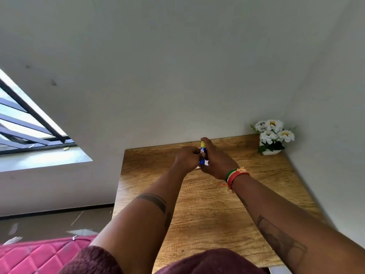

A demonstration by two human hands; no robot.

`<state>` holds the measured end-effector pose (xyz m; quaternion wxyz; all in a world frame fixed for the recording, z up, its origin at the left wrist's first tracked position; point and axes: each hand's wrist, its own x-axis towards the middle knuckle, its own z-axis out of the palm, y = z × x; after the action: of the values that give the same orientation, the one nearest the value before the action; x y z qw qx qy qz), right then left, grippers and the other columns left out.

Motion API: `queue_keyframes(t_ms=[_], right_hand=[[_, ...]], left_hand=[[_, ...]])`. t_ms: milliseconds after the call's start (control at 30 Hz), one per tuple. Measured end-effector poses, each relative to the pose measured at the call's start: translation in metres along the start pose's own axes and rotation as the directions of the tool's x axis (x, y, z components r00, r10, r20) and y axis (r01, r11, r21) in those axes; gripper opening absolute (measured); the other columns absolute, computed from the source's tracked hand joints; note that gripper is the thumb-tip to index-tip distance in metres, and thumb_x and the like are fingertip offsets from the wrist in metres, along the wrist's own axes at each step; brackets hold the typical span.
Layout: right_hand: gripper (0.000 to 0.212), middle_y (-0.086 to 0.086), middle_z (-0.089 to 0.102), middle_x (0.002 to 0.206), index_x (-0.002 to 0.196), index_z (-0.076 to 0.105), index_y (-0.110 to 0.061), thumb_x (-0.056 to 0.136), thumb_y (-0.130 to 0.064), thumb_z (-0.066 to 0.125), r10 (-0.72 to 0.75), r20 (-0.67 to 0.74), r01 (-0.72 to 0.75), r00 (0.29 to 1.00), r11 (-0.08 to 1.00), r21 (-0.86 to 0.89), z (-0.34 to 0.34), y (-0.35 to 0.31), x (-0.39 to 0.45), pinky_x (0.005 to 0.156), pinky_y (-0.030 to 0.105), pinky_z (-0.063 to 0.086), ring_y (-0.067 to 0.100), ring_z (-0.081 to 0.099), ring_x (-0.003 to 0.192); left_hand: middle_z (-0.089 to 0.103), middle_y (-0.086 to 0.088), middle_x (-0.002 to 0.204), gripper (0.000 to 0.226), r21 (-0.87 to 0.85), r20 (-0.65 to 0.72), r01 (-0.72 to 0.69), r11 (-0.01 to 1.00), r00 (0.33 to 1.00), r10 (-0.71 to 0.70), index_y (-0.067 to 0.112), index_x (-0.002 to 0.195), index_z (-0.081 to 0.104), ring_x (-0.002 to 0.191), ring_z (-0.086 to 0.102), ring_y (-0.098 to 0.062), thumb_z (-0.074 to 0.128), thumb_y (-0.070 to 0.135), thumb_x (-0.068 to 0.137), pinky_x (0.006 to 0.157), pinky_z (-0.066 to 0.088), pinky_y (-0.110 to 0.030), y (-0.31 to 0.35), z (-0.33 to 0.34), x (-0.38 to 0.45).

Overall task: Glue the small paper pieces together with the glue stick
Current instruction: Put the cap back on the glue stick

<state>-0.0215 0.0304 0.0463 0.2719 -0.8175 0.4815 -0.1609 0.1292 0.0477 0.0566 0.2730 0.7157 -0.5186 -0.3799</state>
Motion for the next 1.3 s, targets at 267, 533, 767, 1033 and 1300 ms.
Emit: queue_keyframes(t_ms=[267, 533, 767, 1033, 1300], right_hand=[[0.110, 0.001, 0.061, 0.135, 0.160, 0.007, -0.037, 0.082, -0.016, 0.081, 0.016, 0.018, -0.020, 1.000, 0.980, 0.198, 0.000, 0.006, -0.007, 0.076, 0.017, 0.049, 0.011, 0.067, 0.095], [0.041, 0.001, 0.075, 0.108, 0.127, 0.064, -0.022, 0.088, -0.018, 0.075, 0.274, -0.133, -0.213, 0.952, 0.911, 0.352, 0.001, 0.021, -0.009, 0.080, 0.028, 0.051, 0.020, 0.070, 0.097], [0.024, 0.007, 0.073, 0.109, 0.114, 0.068, -0.014, 0.091, -0.015, 0.072, 0.425, -0.253, -0.325, 0.869, 0.877, 0.355, -0.010, 0.054, -0.004, 0.083, 0.040, 0.056, 0.026, 0.069, 0.095], [0.013, 0.013, 0.071, 0.101, 0.104, 0.065, -0.010, 0.092, -0.012, 0.067, 0.548, -0.266, -0.473, 0.793, 0.829, 0.298, -0.015, 0.107, 0.009, 0.071, 0.031, 0.044, 0.032, 0.066, 0.093], [0.013, 0.008, 0.070, 0.097, 0.101, 0.060, -0.019, 0.090, -0.016, 0.065, 0.618, -0.224, -0.556, 0.753, 0.781, 0.286, -0.014, 0.135, 0.024, 0.073, 0.037, 0.052, 0.032, 0.066, 0.091]], left_hand=[[0.073, 0.006, 0.093, 0.017, -0.050, 0.016, 0.023, 0.998, 1.000, -0.023, 0.022, 0.107, 0.079, 0.083, 0.063, -0.006, 0.071, 0.032, 0.095, 0.064, 0.045, -0.025, 0.000, 0.004, 0.001], [0.078, -0.002, 0.103, 0.020, -0.051, 0.029, -0.041, 0.998, 0.999, 0.043, 0.017, 0.108, 0.080, 0.098, 0.067, -0.017, 0.076, 0.026, 0.091, 0.084, 0.051, -0.031, 0.008, 0.022, 0.010], [0.072, 0.004, 0.118, 0.031, 0.056, 0.049, -0.169, 0.984, 0.985, 0.166, 0.020, 0.125, 0.070, 0.106, 0.065, -0.014, 0.067, 0.015, 0.095, 0.082, 0.044, -0.018, 0.021, 0.053, 0.025], [0.069, -0.007, 0.128, 0.032, 0.211, 0.153, -0.256, 0.943, 0.962, 0.227, 0.013, 0.128, 0.068, 0.119, 0.062, -0.024, 0.064, 0.019, 0.096, 0.096, 0.046, -0.028, 0.033, 0.091, 0.064], [0.067, -0.006, 0.132, 0.035, 0.212, 0.196, -0.225, 0.951, 0.963, 0.185, 0.015, 0.131, 0.067, 0.121, 0.061, -0.025, 0.060, 0.013, 0.097, 0.103, 0.052, -0.043, 0.044, 0.110, 0.091]])
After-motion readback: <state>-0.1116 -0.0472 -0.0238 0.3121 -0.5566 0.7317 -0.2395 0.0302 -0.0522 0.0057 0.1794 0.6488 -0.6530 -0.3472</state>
